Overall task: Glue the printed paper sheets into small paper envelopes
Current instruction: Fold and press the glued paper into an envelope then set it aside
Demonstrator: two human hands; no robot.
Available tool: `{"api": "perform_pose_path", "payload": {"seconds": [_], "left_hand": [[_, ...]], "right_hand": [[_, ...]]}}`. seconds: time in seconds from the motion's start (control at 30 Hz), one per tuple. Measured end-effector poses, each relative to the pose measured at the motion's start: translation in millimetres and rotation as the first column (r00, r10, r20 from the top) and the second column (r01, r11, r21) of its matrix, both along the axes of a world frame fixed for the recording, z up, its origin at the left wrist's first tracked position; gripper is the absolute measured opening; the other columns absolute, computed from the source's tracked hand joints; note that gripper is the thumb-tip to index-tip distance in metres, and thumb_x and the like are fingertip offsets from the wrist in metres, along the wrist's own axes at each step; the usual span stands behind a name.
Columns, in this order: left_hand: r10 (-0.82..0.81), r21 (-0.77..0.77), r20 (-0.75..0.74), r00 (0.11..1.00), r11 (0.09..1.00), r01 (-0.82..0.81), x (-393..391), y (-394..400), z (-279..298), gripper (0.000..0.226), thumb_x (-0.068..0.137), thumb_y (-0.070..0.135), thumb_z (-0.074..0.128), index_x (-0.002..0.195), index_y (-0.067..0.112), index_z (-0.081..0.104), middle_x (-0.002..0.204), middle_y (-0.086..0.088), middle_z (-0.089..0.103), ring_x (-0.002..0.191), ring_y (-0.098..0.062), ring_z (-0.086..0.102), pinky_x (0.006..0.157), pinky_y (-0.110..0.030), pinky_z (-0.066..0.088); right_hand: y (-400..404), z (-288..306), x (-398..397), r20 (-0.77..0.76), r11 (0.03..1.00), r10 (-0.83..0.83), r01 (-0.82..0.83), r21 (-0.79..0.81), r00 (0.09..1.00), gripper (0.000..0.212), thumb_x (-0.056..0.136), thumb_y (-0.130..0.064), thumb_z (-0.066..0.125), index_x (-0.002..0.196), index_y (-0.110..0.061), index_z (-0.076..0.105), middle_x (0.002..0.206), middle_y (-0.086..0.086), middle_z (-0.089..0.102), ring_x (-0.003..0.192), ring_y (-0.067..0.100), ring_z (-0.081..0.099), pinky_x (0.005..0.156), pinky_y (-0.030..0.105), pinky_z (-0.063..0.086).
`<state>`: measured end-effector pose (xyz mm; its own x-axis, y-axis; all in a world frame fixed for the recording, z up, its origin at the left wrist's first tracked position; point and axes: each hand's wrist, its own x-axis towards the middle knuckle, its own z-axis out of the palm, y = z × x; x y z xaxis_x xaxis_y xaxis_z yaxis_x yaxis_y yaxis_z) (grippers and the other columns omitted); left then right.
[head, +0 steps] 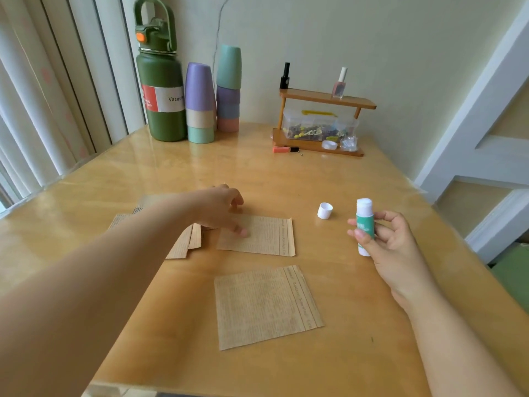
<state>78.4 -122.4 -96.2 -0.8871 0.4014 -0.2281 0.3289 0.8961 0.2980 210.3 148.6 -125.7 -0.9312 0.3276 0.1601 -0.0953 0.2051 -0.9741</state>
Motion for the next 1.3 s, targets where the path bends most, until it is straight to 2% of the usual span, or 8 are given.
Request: {"api": "perform_pose_path", "payload": {"seconds": [0.13,0.3,0.53,0.8,0.9,1.03,1.17,1.3], "left_hand": [[-0.037,-0.066,0.050,0.998,0.997,0.040,-7,2,3,0.072,0.065,0.058,0.075,0.124,0.028,0.046,0.123,0.008,0.045,0.109,-0.016,0.044,0.096,-0.035,0.041],[-0.037,-0.045,0.095,0.995,0.998,0.042,-12,4,2,0.065,0.065,0.055,0.076,0.116,0.024,0.050,0.117,0.008,0.047,0.108,-0.016,0.047,0.094,-0.032,0.041],[-0.047,-0.015,0.071,0.996,0.999,0.048,-10,2,1,0.067,0.067,0.054,0.075,0.121,0.027,0.046,0.116,0.009,0.044,0.107,-0.015,0.043,0.088,-0.028,0.038],[-0.032,0.054,0.015,0.999,0.998,0.031,-5,-3,-7,0.058,0.070,0.053,0.074,0.117,0.029,0.049,0.116,0.009,0.045,0.108,-0.013,0.039,0.092,-0.029,0.036],[-0.033,0.061,-0.032,0.999,0.998,0.035,2,-6,-12,0.053,0.075,0.054,0.068,0.118,0.030,0.049,0.117,0.007,0.043,0.109,-0.013,0.036,0.095,-0.031,0.036],[-0.026,0.067,-0.185,0.982,0.997,0.039,16,-9,-23,0.041,0.083,0.052,0.060,0.116,0.028,0.051,0.122,0.004,0.043,0.114,-0.017,0.036,0.102,-0.039,0.031],[0.004,0.186,-0.333,0.943,0.981,0.062,36,-16,-33,0.029,0.088,0.035,0.061,0.114,0.024,0.056,0.122,0.006,0.045,0.103,-0.015,0.043,0.093,-0.030,0.031],[0.017,0.297,-0.360,0.933,0.950,0.097,59,-22,-29,0.024,0.087,0.017,0.061,0.111,0.018,0.061,0.120,0.008,0.050,0.105,-0.016,0.050,0.090,-0.029,0.041]], "right_hand": [[1,-2,-2,-0.002,0.994,0.009,-0.008,0.113,1.000,0.025,0.090,-0.019,0.062,0.110,-0.032,0.057,0.104,-0.020,0.070,0.097,-0.006,0.061,0.077,0.021,0.044],[2,-3,-1,0.032,0.989,0.018,-0.023,0.146,0.999,0.028,0.087,-0.012,0.065,0.103,-0.031,0.054,0.100,-0.016,0.071,0.081,0.005,0.065,0.075,0.020,0.047],[-1,-2,2,0.072,0.972,-0.014,-0.003,0.233,0.997,0.027,0.085,-0.010,0.068,0.097,-0.031,0.055,0.097,-0.012,0.069,0.078,-0.005,0.066,0.074,0.016,0.046],[-1,-3,5,0.116,0.947,-0.086,0.045,0.319,0.990,0.029,0.077,-0.020,0.076,0.095,-0.032,0.057,0.098,-0.015,0.068,0.091,0.001,0.065,0.085,0.025,0.048],[-1,3,12,0.166,0.902,-0.207,0.123,0.415,0.964,0.044,0.070,-0.026,0.082,0.101,-0.030,0.052,0.102,-0.014,0.061,0.100,0.007,0.056,0.078,0.026,0.041],[-10,16,32,0.072,0.798,-0.373,0.280,0.534,0.925,0.035,0.069,-0.023,0.080,0.092,-0.020,0.054,0.089,-0.002,0.057,0.081,0.015,0.052,0.062,0.023,0.036],[-43,14,42,0.063,0.830,-0.191,0.127,0.543,0.980,0.011,0.077,-0.019,0.074,0.080,-0.021,0.064,0.066,-0.008,0.059,0.063,0.004,0.055,0.057,0.007,0.041],[-68,9,19,0.146,0.771,-0.081,-0.031,0.636,0.986,0.007,0.084,-0.026,0.068,0.090,-0.023,0.065,0.070,-0.013,0.058,0.061,0.001,0.054,0.054,0.006,0.039]]}}
